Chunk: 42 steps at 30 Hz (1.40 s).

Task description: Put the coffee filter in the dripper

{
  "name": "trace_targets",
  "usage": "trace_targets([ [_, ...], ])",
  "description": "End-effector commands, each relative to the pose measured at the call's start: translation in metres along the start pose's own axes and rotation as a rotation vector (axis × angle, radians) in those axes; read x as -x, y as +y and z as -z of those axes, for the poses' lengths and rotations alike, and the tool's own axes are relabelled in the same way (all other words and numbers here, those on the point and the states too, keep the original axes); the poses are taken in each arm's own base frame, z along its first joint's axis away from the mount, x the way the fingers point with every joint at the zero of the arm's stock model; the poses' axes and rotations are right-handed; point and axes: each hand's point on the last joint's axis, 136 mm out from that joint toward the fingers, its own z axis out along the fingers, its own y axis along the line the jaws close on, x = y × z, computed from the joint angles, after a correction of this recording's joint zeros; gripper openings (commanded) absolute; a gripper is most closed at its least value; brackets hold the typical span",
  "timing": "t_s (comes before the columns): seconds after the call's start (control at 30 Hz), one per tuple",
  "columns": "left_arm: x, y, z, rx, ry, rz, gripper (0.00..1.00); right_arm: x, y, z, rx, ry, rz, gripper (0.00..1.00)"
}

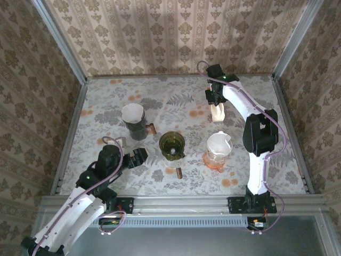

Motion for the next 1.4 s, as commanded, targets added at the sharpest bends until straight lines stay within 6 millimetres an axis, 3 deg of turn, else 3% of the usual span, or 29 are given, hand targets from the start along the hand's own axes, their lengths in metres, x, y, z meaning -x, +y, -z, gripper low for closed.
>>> trace_targets([
  [0.0,0.001,0.001,-0.003,-0.007,-0.006,-0.005,1.0,0.002,-0.004,-0.005,-0.013,0.014,0.022,0.34],
  [0.4,0.002,0.0,-0.004,-0.004,0.0,0.005,1.0,0.001,-0.006,-0.027,-0.016,0.031,0.025,0.25],
  [0.5,0.002,0.0,-0.003,-0.003,0.0,0.006,1.0,0.004,-0.004,-0.024,-0.003,0.013,0.023,0.13],
  [0.63,0.002,0.0,-0.005,-0.009,0.0,0.009,1.0,0.013,-0.005,-0.005,-0.011,-0.044,0.028,0.0],
  [0.8,0.003,-0.004,-0.003,-0.023,-0.002,0.001,1.0,0.022,-0.012,0.042,-0.029,-0.144,-0.001,0.0],
  [1.03,0.015,-0.023,0.008,-0.075,-0.021,-0.034,1.0,0.012,-0.01,0.135,0.001,-0.313,-0.056,0.0],
  [1.2,0.023,-0.034,0.018,-0.105,-0.039,-0.067,1.0,-0.023,0.021,0.208,0.079,-0.392,-0.002,0.0],
  [1.37,0.028,-0.044,0.027,-0.135,-0.051,-0.09,1.0,-0.079,0.06,0.272,0.227,-0.364,0.112,0.0],
])
